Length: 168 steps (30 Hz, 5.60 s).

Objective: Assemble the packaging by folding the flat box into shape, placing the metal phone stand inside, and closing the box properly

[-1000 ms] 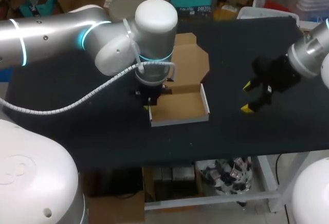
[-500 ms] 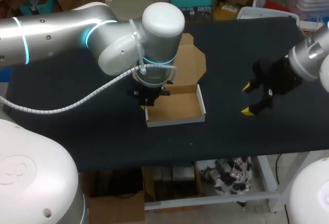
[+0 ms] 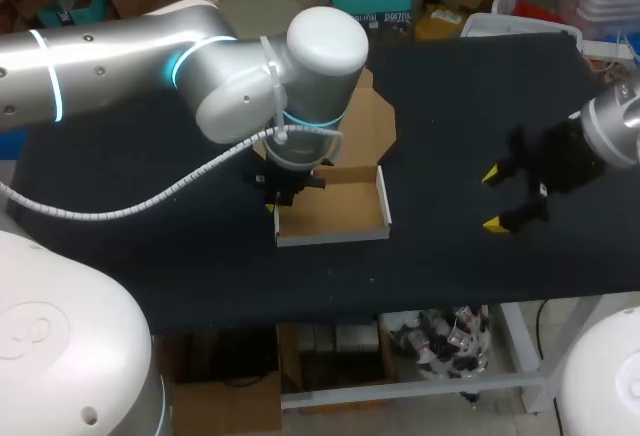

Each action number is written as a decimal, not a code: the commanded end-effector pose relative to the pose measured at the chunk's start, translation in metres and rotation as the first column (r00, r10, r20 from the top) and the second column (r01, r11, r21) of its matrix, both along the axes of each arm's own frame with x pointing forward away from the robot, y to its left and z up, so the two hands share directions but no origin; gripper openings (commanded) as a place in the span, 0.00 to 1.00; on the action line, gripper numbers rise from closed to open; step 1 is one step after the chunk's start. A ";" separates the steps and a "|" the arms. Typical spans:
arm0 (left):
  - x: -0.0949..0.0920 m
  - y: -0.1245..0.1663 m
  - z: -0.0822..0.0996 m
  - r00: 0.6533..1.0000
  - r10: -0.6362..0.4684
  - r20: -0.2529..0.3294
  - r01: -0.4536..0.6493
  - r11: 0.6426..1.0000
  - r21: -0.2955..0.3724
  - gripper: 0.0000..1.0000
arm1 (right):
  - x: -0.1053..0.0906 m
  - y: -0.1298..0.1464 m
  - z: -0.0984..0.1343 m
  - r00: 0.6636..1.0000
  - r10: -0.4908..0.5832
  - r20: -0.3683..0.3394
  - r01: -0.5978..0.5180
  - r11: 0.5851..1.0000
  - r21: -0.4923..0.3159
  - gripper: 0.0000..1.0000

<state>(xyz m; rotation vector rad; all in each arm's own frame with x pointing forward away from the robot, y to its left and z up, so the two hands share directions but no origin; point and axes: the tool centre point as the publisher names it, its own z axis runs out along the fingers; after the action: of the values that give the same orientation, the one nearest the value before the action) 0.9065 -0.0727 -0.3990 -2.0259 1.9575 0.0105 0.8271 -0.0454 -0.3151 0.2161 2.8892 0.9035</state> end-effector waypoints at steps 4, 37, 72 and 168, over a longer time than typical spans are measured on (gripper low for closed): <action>0.001 -0.003 -0.002 1.000 0.001 0.001 -0.001 0.999 0.041 0.00 | -0.008 -0.003 0.002 1.000 0.030 0.003 -0.030 1.000 -0.002 1.00; -0.007 0.001 0.008 0.999 -0.046 -0.003 0.045 0.986 -0.162 0.19 | -0.011 -0.004 0.003 0.997 0.069 -0.022 -0.068 0.996 0.057 1.00; -0.060 -0.004 0.065 0.843 -0.434 0.318 0.538 0.682 -0.495 1.00 | -0.011 -0.004 0.003 0.997 0.069 -0.022 -0.068 0.996 0.057 1.00; -0.145 0.084 0.162 0.997 0.035 0.075 0.007 0.866 -0.501 1.00 | -0.039 -0.099 0.050 0.502 -0.771 -0.392 0.750 0.613 -0.247 1.00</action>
<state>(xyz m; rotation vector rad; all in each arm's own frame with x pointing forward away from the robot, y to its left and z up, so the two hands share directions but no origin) 0.7605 0.0142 -0.2379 -2.3000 2.0536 -0.6625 0.7864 -0.1433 -0.2651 1.7727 2.6200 0.6340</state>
